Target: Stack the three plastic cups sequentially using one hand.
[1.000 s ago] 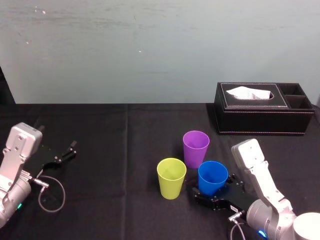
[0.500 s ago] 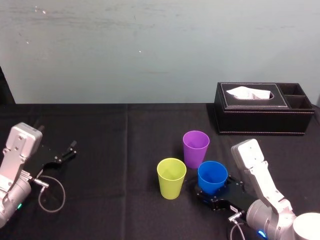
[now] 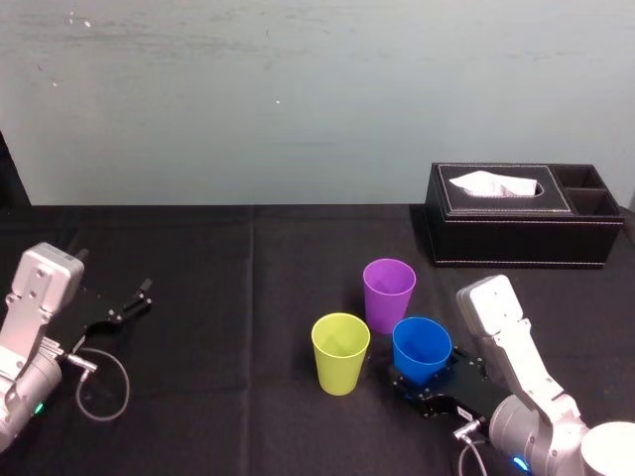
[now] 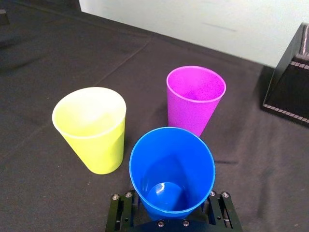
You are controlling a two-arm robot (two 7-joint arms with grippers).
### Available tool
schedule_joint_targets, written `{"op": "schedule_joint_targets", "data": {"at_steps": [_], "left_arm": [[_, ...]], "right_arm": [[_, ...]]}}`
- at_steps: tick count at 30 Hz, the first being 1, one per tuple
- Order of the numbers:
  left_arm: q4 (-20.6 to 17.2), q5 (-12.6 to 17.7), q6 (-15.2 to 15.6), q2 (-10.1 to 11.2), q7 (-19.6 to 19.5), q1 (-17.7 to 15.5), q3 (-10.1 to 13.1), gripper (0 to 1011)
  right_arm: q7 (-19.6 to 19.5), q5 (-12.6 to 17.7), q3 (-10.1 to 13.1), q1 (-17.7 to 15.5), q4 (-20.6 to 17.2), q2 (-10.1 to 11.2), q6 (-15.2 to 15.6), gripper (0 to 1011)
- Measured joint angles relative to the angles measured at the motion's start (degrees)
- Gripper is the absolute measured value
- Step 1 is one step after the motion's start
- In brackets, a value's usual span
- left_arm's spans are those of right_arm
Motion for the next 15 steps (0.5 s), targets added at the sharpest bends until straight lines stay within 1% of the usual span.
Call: {"op": "schedule_joint_targets", "data": {"at_steps": [3,5,7,11,15], "left_arm": [[0.0,0.0,0.0,0.0,0.0,0.0,0.0,1000],[0.0,0.0,0.0,0.0,0.0,0.0,0.0,1000],[0.0,0.0,0.0,0.0,0.0,0.0,0.0,1000],[0.0,0.0,0.0,0.0,0.0,0.0,0.0,1000],[0.0,0.0,0.0,0.0,0.0,0.0,0.0,1000]], "right_arm": [[-0.5,-1.6,-0.1,-0.3,-1.3,0.3,0.1,696],[-0.6,-2.2,-0.1,-0.4,-2.0,0.4,0.3,696],[-0.6,-2.9,0.0,-0.4,-3.2,0.5,1.1,696],[-0.1,-2.9,0.7,-0.1,-4.9,0.2,2.8,696],[1.1,-1.9,1.9,0.3,-6.4,-0.3,4.4,696]]}}
